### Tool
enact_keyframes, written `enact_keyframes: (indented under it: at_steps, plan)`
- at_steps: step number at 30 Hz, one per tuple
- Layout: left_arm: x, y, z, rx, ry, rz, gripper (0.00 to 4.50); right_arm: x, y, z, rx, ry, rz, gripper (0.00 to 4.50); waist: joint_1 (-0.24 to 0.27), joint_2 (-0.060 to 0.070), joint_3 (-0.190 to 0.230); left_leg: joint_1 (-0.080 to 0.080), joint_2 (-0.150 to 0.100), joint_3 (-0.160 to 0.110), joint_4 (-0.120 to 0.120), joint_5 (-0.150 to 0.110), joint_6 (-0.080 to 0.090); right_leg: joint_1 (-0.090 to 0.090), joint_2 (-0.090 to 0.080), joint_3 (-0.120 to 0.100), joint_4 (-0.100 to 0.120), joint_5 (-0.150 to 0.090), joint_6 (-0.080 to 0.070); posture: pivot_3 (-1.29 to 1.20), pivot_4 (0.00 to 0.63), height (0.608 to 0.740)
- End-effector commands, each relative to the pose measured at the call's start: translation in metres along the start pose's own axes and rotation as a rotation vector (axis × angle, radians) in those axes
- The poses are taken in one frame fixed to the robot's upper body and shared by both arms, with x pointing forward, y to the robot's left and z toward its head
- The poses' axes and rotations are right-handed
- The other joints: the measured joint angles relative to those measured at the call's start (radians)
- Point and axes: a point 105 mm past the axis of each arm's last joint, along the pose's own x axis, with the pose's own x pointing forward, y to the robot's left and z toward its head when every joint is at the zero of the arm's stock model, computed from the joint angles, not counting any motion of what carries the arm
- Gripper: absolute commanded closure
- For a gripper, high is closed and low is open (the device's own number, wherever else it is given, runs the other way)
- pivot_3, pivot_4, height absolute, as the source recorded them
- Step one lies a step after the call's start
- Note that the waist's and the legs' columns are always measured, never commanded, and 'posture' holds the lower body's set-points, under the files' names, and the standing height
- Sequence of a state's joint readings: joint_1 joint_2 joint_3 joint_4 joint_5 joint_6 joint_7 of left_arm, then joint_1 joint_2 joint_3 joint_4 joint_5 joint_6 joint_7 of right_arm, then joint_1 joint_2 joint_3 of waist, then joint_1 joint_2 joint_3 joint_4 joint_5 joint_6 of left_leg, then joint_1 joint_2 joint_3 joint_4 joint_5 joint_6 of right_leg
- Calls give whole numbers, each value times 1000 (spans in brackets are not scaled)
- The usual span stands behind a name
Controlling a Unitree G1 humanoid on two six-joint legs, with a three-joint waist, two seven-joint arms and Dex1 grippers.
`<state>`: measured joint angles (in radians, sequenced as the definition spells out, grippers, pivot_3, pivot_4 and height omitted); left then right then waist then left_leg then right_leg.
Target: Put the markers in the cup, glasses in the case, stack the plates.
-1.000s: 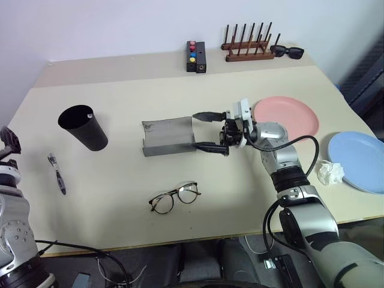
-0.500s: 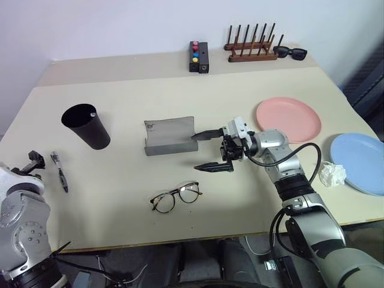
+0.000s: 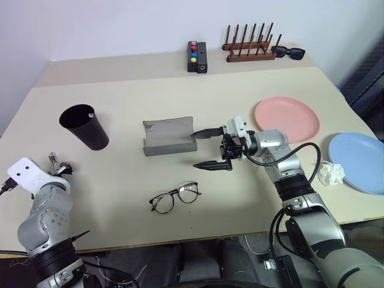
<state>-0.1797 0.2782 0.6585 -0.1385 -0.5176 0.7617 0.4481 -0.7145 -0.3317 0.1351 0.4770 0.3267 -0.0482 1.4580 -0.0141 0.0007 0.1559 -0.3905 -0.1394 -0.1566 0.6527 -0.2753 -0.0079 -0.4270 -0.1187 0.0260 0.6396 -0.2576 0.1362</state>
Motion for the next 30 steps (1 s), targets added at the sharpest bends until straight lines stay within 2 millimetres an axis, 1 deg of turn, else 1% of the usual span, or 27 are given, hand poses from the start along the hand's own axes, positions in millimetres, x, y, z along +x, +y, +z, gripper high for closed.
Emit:
enact_keyframes:
  at_steps: [1, 3, 4, 10, 16, 19, 21, 22, 25, 28, 30]
  plan:
    - [2, 9, 3, 26, 17, 58, 303, 2, -3, 14, -66, -22, -3, 0, 0, 0, 0, 0, 0, 0, 0, 0, 0, 0, 0, 0, 0, 0, 0, 0, 150, 740]
    - [2, 8, 3, 35, 22, 60, 932, 3, -4, 14, -68, -22, -5, 0, 0, 0, 0, 0, 0, 0, 0, 0, 0, 0, 0, 0, 0, 0, 0, 0, 150, 740]
    - [3, 7, 3, 38, 36, 64, 1383, 3, -4, 14, -70, -22, -6, 0, 0, 0, 0, 0, 0, 0, 0, 0, 0, 0, 0, 0, 0, 0, 0, 0, 150, 740]
    - [4, 4, 4, 39, 62, 71, 4438, 3, -5, 15, -75, -26, -15, 0, 2, 0, 0, 0, 0, 0, 0, 0, 0, 0, 0, 0, 1, 0, 0, 0, 150, 740]
    - [1, 8, 9, 13, 36, 75, 4481, 3, -5, 15, -76, -26, -19, 0, 1, 0, 0, 0, 0, 0, 0, 0, 0, 0, 0, 0, 2, 0, 0, 0, 150, 740]
    - [-4, 8, 16, -62, -11, 51, 4481, 3, -6, 15, -77, -27, -22, 0, 1, 0, 0, 0, 0, 0, 0, 0, 0, 0, 0, 0, 2, 0, 0, 0, 150, 740]
    - [-8, 9, 27, -145, -84, 26, 4481, 4, -7, 15, -77, -27, -24, 0, 1, 0, 0, 0, 0, 0, 0, 0, 0, 0, 0, 0, 1, 0, 0, 0, 150, 740]
    - [-13, 15, 42, -152, -189, 42, 4481, 4, -7, 14, -77, -27, -25, 0, 1, 0, 0, 0, 0, 0, 0, 0, 0, 0, 0, 0, 1, 0, 0, 0, 150, 740]
    - [-23, 27, 69, -158, -387, 100, 4481, 4, -8, 14, -78, -26, -27, 0, 1, -2, 0, 0, 0, 0, 0, 0, -1, 0, 0, 0, 1, 0, 0, 0, 150, 740]
    - [-40, 29, 96, -240, -598, 53, 4481, 5, -10, 15, -82, -30, -32, 0, 3, -2, 0, 0, 0, 0, 0, 0, -1, 0, 0, 0, 0, 0, 0, 0, 150, 740]
    - [-46, 27, 104, -290, -661, -7, 4481, 6, -11, 16, -84, -33, -35, 0, 3, -2, 0, 0, 0, 0, 0, 0, -1, 1, 0, 0, 0, 0, 0, 0, 150, 740]
